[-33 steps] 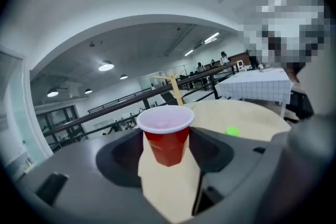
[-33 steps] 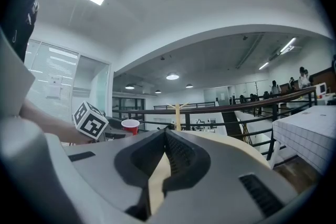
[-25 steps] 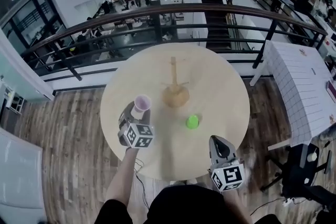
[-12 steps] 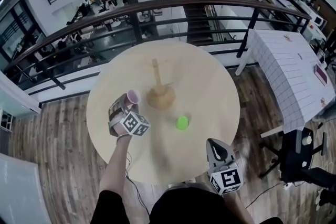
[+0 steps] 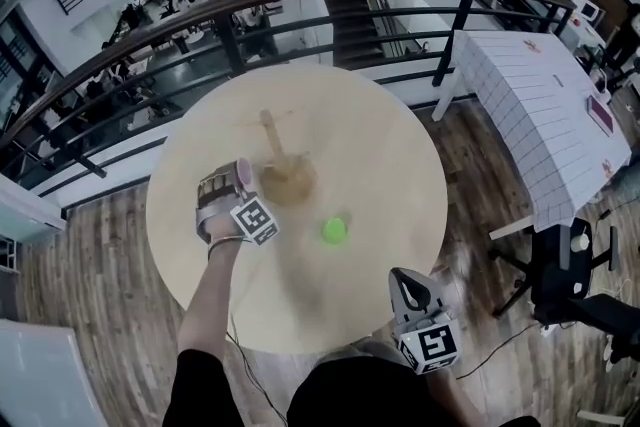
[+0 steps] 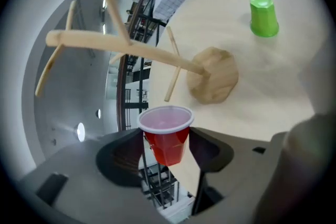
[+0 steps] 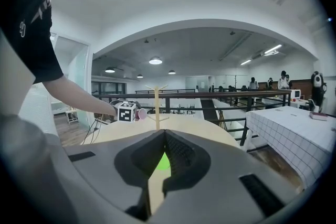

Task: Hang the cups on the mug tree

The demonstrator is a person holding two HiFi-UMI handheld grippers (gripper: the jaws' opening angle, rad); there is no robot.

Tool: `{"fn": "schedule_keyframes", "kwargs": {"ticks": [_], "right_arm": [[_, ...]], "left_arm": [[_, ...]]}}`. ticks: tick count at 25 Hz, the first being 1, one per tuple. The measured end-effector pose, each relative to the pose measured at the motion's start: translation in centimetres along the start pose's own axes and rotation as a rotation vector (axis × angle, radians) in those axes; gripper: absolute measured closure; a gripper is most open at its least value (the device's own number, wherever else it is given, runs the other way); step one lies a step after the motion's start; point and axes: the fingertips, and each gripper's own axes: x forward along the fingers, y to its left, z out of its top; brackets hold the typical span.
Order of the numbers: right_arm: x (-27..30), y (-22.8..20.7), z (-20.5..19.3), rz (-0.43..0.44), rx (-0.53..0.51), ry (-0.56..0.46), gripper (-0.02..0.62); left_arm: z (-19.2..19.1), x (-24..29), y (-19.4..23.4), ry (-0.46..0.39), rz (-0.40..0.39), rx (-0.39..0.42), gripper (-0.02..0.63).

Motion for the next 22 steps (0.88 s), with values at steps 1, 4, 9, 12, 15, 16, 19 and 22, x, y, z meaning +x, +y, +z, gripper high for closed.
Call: {"fn": "schedule_keyframes", "kwargs": {"ticks": [1,4,9,12,15,16,19,22], "right_arm": [[0.1,-0.1,-0.2,-0.001,0.003,0.003,0.586],[0.4,-0.3,-0.4,0.001,0.012,0.008,0.586],[0.8,-0.2,-0.7,0.011,0.015,0.021,0.586],[0.9,-0.1,-0.7,0.015,0.015,0.023,0.586],[1.0,-0.2,-1.1,0.015,0.017,0.028,0.586],[1.0,-0.1,-1.2,0.015,0.015,0.030,0.586],[1.1,0.0,-1.3,0.015,0.015,0.037,0.586],[1.1,0.0,-1.2,0.018,0.016,0.039,0.586]], "left_arm": [[0.7,0.0,-0.1,-0.008,0.012,0.046,0.330],[2.4,-0.1,-0.5,-0.024,0.034,0.148,0.330],[4.7,-0.3,-1.2,-0.043,0.056,0.239,0.330],[5.7,-0.4,-1.8,-0.042,0.073,0.304,0.330],[7.1,-1.1,-2.9,-0.086,0.047,0.269,0.330],[7.6,-1.3,-3.2,-0.106,0.041,0.252,0.330],[8.6,-1.8,-3.7,-0.144,0.026,0.242,0.330],[9.3,-2.4,-4.1,-0.174,0.021,0.229,0.330]]}}
